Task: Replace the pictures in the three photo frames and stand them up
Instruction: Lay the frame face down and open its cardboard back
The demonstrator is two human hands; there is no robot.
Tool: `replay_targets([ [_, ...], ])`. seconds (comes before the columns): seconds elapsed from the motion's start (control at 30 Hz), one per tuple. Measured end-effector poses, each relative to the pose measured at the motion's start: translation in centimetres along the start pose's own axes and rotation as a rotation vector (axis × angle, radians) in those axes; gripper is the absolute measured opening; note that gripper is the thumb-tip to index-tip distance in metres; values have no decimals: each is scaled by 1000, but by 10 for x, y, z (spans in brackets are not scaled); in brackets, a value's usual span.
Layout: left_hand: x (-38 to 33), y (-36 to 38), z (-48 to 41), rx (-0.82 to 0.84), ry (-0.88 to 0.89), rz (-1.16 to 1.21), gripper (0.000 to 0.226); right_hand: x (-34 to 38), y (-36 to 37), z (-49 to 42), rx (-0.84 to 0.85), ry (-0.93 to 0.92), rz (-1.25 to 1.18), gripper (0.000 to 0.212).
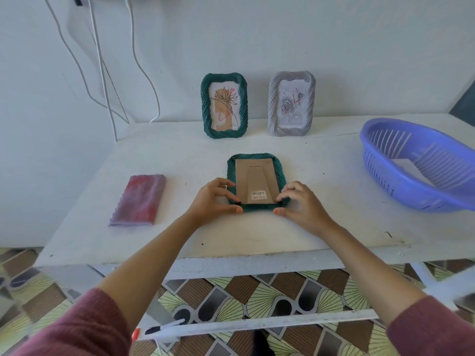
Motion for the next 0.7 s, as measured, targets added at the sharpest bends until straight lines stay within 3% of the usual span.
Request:
replay_targets([
  [0.37,-4,6,-3,57,88,-103,7,-6,5,-2,46,39,-116,13],
  [0.5,-3,8,-3,84,78,-95,19,-9,5,-3,56,64,-146,14],
  [0.63,-1,-12,-7,-67,-36,212,9,-13,-3,-8,111,123,-271,20],
  [0.7,-2,-22,-16,-149,-123,101,18,-18,-12,-18,102,159,-310,20],
])
Point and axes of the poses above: each hand's wrist, its own z-axis away from the middle knuckle, its own y-axis out of the palm, x = y × z, the point moved 9 cm from there along -z, towards the middle knuckle, and after that the axes turned 6 degrees about x, right-handed, at the moved point
